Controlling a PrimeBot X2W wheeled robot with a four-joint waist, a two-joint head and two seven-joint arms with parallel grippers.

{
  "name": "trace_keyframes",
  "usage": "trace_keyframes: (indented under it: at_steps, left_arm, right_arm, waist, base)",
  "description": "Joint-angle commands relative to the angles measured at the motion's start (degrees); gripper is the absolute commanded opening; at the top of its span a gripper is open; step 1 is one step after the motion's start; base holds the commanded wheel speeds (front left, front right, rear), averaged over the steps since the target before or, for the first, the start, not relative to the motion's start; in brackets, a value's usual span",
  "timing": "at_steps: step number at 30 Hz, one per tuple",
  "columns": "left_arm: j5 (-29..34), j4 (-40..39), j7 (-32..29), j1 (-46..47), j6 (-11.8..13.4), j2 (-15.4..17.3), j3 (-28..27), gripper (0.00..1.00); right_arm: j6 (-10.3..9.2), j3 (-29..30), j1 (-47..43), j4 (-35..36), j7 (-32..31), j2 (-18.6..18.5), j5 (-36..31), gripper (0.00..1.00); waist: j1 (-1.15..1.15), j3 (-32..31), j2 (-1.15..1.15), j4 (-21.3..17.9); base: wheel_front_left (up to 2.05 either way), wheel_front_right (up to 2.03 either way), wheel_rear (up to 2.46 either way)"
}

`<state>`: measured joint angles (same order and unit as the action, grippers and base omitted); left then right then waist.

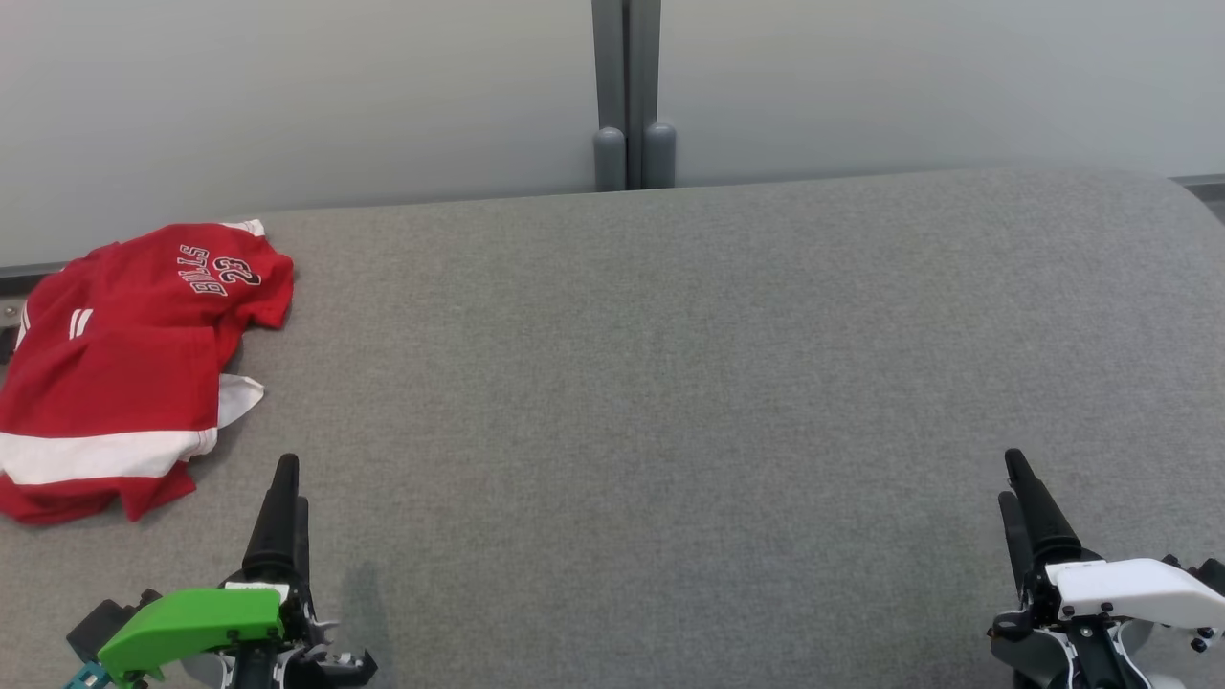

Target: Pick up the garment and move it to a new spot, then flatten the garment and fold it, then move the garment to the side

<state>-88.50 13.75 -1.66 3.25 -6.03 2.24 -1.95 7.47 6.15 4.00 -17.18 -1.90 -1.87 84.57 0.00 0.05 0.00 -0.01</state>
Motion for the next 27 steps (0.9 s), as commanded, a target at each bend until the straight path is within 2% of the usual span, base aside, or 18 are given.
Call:
trace_keyframes:
  at_steps: [1,9,17,27]
  left_arm:
    - [1.98,-1.32,0.70,0.69,-0.23,0.27,0.22,1.00]
    - [8.48,-2.65,2.51,1.18,-0.39,0.33,0.79,1.00]
    - [20.56,-4.91,4.27,1.82,-0.06,0.39,1.86,1.00]
    - [32.28,-6.26,6.22,1.32,0.57,0.46,3.93,1.00]
  right_arm:
    - [0.01,0.56,0.78,1.22,0.87,-0.49,-2.40,1.00]
    - [0.01,1.46,0.85,4.44,2.68,-0.58,-14.38,1.00]
    - [0.01,0.86,0.28,7.88,4.46,-0.64,-25.76,1.00]
    - [0.02,0.00,-0.39,9.84,6.41,-0.72,-36.20,1.00]
  waist:
    - [0.00,0.01,0.00,0.02]
    - [0.00,0.00,0.00,0.15]
    - [0.00,-0.01,0.00,0.28]
    - [0.00,-0.02,0.00,0.41]
  base:
    - [0.00,0.00,0.00]
    - [0.00,0.00,0.00]
    - [0.00,0.00,0.00]
    - [0.00,0.00,0.00]
